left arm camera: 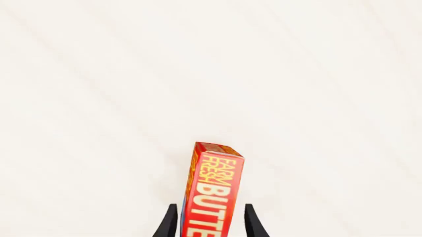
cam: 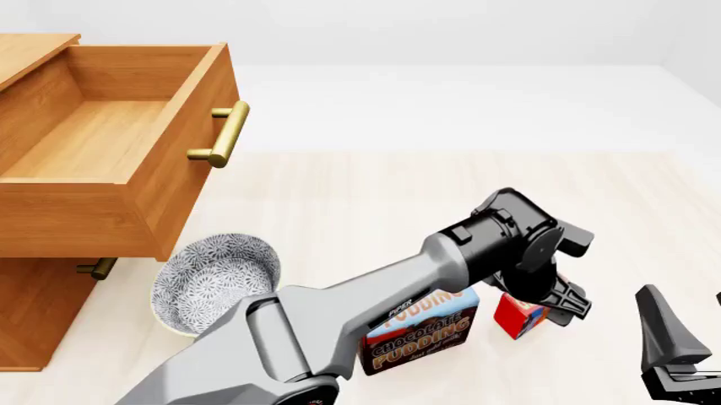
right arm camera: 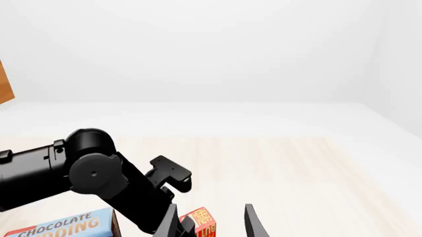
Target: Put the butter at the back in the top drawer of the cabinet and close it.
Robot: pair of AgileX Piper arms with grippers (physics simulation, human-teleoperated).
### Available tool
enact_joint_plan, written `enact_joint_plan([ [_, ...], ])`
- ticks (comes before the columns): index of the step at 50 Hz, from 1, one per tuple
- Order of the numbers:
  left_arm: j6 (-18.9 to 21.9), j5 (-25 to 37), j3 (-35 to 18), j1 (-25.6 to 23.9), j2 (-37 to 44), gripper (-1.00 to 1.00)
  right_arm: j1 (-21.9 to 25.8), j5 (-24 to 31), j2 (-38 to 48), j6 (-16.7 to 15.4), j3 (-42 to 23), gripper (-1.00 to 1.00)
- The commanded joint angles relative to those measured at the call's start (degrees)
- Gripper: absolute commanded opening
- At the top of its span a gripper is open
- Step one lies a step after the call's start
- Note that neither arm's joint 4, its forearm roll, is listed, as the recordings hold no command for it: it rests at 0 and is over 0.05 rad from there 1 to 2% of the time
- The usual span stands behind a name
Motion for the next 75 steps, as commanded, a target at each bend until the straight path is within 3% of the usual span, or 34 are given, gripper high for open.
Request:
enact_joint_plan([
  [1, -0.2, -0.2, 0.4, 0.0, 0.1, 1.0, 0.0, 0.0, 0.0, 0.0, 0.0, 1.0],
  [24, -1.1, -1.5, 2.2, 0.1, 0.2, 1.0, 0.0, 0.0, 0.0, 0.0, 0.0, 1.0],
  [25, -1.0, -1.5, 2.2, 0.2, 0.2, -1.0, 0.0, 0.0, 0.0, 0.0, 0.0, 1.0],
  [43, -1.0, -1.4, 2.0, 0.2, -0.2, -1.0, 0.0, 0.0, 0.0, 0.0, 0.0, 1.0],
  [63, -0.4, -5.3, 6.7, 1.3, -5.2, -1.0, 0.0, 0.0, 0.0, 0.0, 0.0, 1.0],
  [75, -0.1, -6.1, 6.7, 1.4, -6.8, -1.0, 0.0, 0.0, 0.0, 0.0, 0.0, 1.0],
])
